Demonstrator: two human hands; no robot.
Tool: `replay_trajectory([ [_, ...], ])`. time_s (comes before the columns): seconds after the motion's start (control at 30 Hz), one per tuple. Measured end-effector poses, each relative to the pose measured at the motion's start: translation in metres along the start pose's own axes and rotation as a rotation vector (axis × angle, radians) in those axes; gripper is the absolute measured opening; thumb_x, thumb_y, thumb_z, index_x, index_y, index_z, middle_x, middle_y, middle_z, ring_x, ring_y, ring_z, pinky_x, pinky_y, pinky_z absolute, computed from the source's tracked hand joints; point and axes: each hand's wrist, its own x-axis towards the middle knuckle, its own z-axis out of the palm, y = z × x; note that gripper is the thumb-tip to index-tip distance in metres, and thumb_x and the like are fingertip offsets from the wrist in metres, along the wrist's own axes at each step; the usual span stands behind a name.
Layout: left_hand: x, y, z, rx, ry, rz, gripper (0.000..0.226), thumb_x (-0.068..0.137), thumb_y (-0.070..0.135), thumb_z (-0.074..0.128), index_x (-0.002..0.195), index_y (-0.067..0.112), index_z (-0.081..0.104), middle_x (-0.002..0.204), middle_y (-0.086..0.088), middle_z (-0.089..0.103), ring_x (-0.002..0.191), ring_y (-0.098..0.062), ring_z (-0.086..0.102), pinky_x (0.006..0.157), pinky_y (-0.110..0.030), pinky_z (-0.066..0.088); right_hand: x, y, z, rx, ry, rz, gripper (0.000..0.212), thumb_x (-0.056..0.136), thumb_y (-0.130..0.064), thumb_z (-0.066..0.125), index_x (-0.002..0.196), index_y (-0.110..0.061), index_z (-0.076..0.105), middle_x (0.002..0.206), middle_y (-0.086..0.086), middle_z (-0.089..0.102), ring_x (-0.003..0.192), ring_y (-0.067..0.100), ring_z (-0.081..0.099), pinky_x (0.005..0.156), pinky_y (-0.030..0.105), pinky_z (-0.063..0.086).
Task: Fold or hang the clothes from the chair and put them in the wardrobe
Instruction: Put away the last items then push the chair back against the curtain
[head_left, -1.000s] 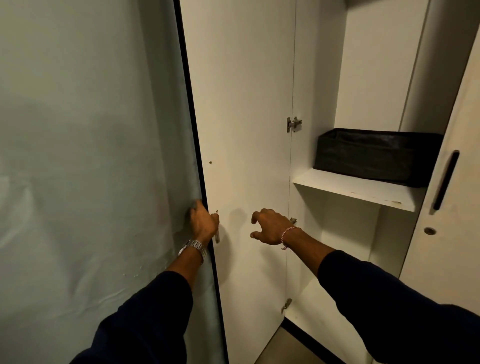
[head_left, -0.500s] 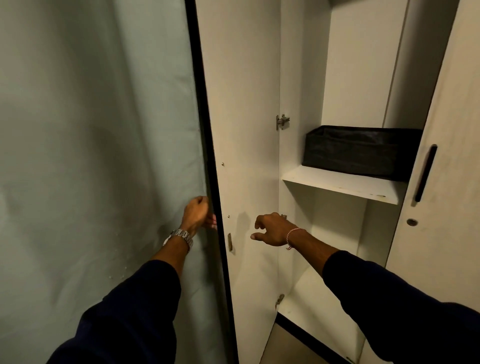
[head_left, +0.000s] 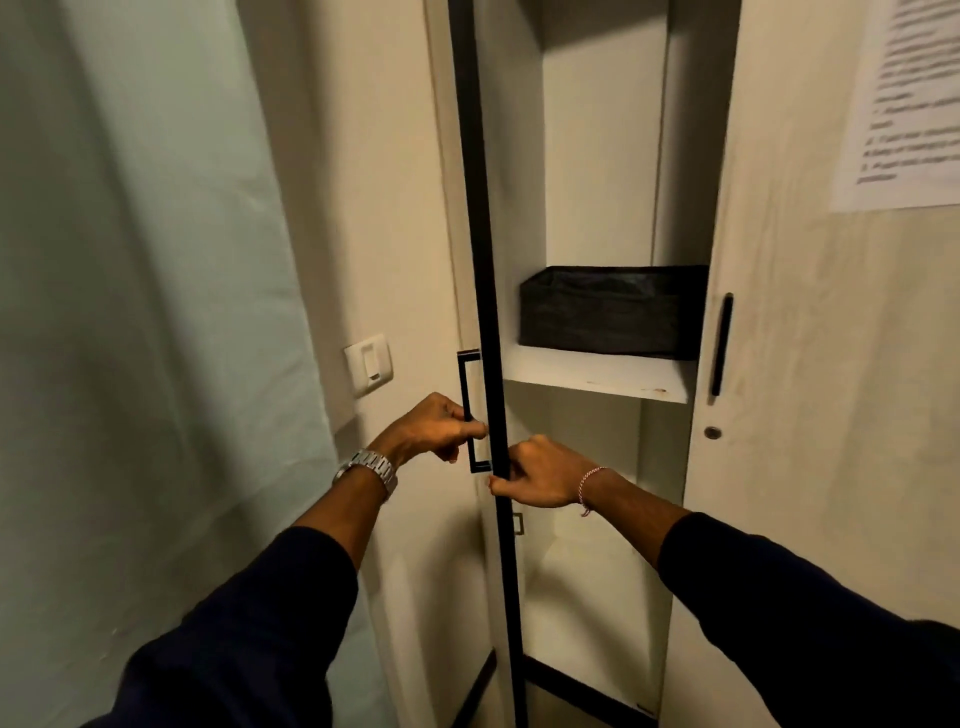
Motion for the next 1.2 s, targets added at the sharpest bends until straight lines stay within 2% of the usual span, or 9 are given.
replay_trajectory([
  [0.17,0.037,0.040,0.021,-0.213,-0.162,0.155,0.017,0.087,0.006,0.073,0.096,-0.007,0.073,0.095,-0.017,0.076,0.089,-0.025,0.073,0.086,-0.038,0.059,-0.024,0.038,-0.026,0.028,0.004,0.079,0.042,0.096,-0.036,0.059,0.076,0.000,0.061,0.058,0.004,0.050,0.051,0.014,0.043,0.055,0.030,0.041],
  [0.33,0.061,0.055,0.058,-0.413,-0.376,0.162,0.025,0.089,0.001,0.069,0.114,-0.006,0.070,0.109,-0.023,0.072,0.106,-0.032,0.070,0.092,-0.036,0.057,-0.041,0.092,-0.042,0.034,0.035,0.180,0.054,0.091,-0.048,0.053,0.074,0.003,0.061,0.066,0.021,0.062,0.052,0.020,0.051,0.061,0.047,0.054],
  [0.47,0.084,0.067,0.090,-0.496,-0.354,0.194,0.026,0.091,0.005,0.069,0.114,-0.004,0.070,0.108,-0.024,0.072,0.106,-0.035,0.070,0.092,-0.035,0.057,-0.056,0.122,-0.059,0.009,0.052,0.244,0.054,0.098,-0.045,0.053,0.076,0.003,0.063,0.070,0.022,0.066,0.059,0.030,0.062,0.065,0.043,0.055],
  [0.6,0.109,0.077,0.110,-0.485,-0.352,0.227,0.025,0.090,0.007,0.070,0.112,-0.004,0.071,0.103,-0.024,0.073,0.102,-0.035,0.071,0.094,-0.040,0.057,-0.066,0.159,-0.080,-0.059,0.052,0.304,0.059,0.091,-0.060,0.059,0.074,-0.003,0.064,0.065,0.014,0.063,0.055,0.018,0.055,0.061,0.031,0.049],
  [0.67,0.117,0.080,0.117,-0.522,-0.353,0.224,0.024,0.089,0.005,0.071,0.111,-0.005,0.071,0.102,-0.025,0.073,0.099,-0.036,0.072,0.093,-0.041,0.057,-0.070,0.178,-0.094,-0.094,0.049,0.315,0.051,0.089,-0.057,0.065,0.079,-0.007,0.069,0.069,0.009,0.066,0.062,0.015,0.061,0.064,0.027,0.050],
  [0.77,0.131,0.086,0.131,-0.574,-0.345,0.215,0.023,0.088,0.003,0.071,0.109,-0.005,0.071,0.100,-0.024,0.074,0.096,-0.035,0.073,0.089,-0.039,0.059,-0.076,0.207,-0.115,-0.118,0.088,0.383,0.034,0.090,-0.044,0.071,0.088,-0.010,0.071,0.083,0.008,0.071,0.078,0.017,0.065,0.076,0.030,0.053],
  [0.87,0.142,0.094,0.142,-0.577,-0.320,0.223,0.022,0.088,0.003,0.071,0.108,-0.004,0.072,0.099,-0.023,0.074,0.095,-0.034,0.073,0.088,-0.038,0.059,-0.081,0.233,-0.128,-0.090,0.201,0.492,0.030,0.090,-0.042,0.071,0.098,-0.014,0.064,0.092,0.007,0.072,0.089,0.021,0.063,0.085,0.034,0.052],
  [1.03,0.160,0.107,0.161,-0.578,-0.276,0.239,0.024,0.088,0.007,0.072,0.110,-0.005,0.071,0.100,-0.020,0.075,0.098,-0.032,0.073,0.086,-0.033,0.059,-0.080,0.259,-0.140,0.013,0.326,0.606,0.045,0.094,-0.039,0.067,0.125,-0.009,0.057,0.114,0.013,0.069,0.102,0.027,0.066,0.092,0.039,0.054],
  [1.2,0.178,0.117,0.178,-0.642,-0.246,0.246,0.024,0.087,0.005,0.073,0.109,-0.006,0.071,0.099,-0.024,0.074,0.093,-0.033,0.074,0.082,-0.032,0.059,-0.065,0.270,-0.150,0.089,0.457,0.600,0.061,0.093,-0.029,0.070,0.141,-0.003,0.044,0.133,0.017,0.060,0.121,0.032,0.058,0.100,0.038,0.049],
])
